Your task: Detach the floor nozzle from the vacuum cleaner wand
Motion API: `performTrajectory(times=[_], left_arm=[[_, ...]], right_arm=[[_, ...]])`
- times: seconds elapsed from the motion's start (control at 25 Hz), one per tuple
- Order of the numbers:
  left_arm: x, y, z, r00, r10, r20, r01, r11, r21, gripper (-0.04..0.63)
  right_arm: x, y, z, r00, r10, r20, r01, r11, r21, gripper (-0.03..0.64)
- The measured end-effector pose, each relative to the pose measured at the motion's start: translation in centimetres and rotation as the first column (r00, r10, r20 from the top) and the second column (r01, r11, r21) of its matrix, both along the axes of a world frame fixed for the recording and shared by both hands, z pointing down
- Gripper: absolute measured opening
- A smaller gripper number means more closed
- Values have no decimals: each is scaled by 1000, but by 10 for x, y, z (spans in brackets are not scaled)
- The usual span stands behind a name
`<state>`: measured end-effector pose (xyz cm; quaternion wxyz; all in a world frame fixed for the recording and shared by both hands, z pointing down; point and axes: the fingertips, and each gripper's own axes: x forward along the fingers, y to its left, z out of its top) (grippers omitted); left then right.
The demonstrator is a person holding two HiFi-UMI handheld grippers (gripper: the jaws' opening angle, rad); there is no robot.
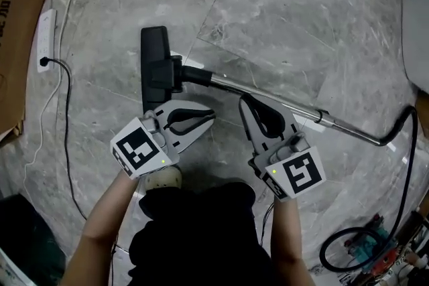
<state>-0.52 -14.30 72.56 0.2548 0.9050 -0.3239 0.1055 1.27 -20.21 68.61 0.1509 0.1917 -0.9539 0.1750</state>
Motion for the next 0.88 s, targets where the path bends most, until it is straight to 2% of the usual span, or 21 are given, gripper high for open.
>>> performTrajectory(times=[0.28,0.4,0.52,0.6,0.76,0.88], left_arm=[[28,-6,8,985,138,-102,-129,988,86,12],[31,-5,6,977,171,-130,-158,982,105,12],[24,-7,4,980,132,-148,-120,989,87,12],[16,-10,1,990,85,-112,-73,992,99,12],[-8,-18,-2,1000,7,26,-11,988,155,12],[-16,-21,-3,994,35,108,-55,981,186,17]], right_arm=[[-18,-8,11,993,-115,-19,117,988,106,18],[-9,-9,20,995,-96,-22,98,988,116,18],[5,-9,32,998,-45,-53,50,994,96,20],[17,-8,34,995,-28,-95,37,994,103,20],[37,-12,40,974,4,-226,35,985,168,33],[34,-6,49,952,-51,-300,103,982,158,119]])
